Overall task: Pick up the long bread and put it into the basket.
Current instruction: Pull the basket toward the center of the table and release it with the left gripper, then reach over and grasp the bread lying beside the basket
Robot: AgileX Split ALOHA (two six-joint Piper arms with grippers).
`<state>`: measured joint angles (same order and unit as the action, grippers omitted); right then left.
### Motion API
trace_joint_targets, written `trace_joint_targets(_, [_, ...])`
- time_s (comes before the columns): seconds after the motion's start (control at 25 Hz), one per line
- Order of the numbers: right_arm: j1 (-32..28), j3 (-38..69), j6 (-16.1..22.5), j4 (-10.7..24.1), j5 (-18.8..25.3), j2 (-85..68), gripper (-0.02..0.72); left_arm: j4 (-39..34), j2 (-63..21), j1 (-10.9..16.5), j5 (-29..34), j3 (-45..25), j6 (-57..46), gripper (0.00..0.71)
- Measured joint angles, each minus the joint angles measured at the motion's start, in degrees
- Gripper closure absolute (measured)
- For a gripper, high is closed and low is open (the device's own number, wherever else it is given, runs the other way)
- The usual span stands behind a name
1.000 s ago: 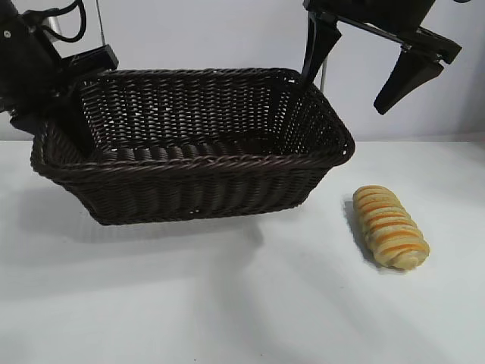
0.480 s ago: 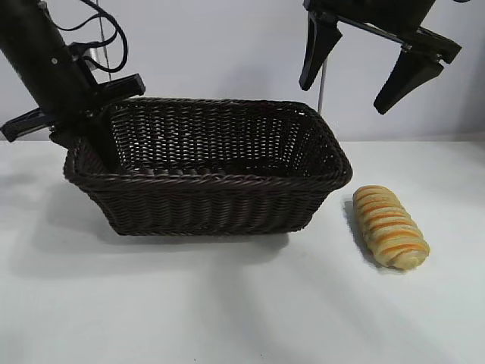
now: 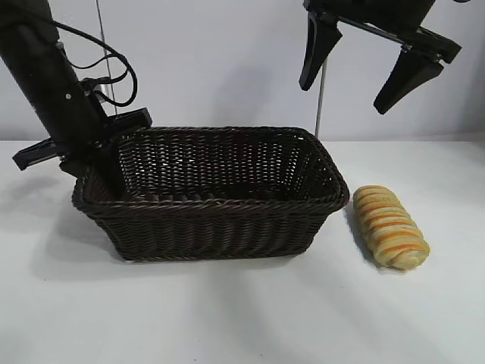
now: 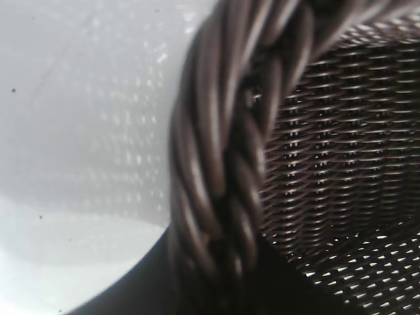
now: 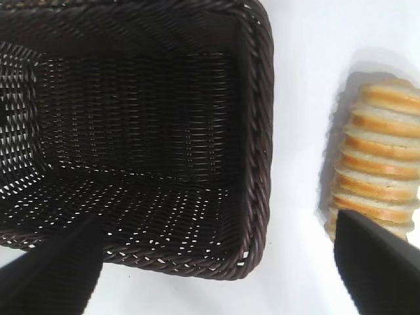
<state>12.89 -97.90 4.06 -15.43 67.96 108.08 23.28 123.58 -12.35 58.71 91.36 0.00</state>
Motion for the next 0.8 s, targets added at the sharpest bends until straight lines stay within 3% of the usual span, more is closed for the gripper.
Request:
trace_joint_targets(0.08, [0.00, 0.00, 0.00, 0.00, 0.00, 0.00, 0.018, -0.19, -0.26, 0.00, 0.04, 0.00, 0.00, 0.126])
trace_joint_targets(0.2, [0.00, 0.00, -0.02, 0.00, 0.00, 0.00, 0.018, -1.14, -2.13, 0.19, 0.10, 0.00, 0.00, 0.098])
trace_joint_targets(0.56, [0.00, 0.00, -0.02, 0.00, 0.24, 0.00, 0.018, -1.50, -12.07, 4.45, 4.84, 0.00, -1.06, 0.083])
trace_joint_targets(0.8, [0.00, 0.00, -0.07, 0.00, 1.27, 0.00, 0.018, -3.04, -17.20, 4.77, 7.11, 0.00, -2.89, 0.083])
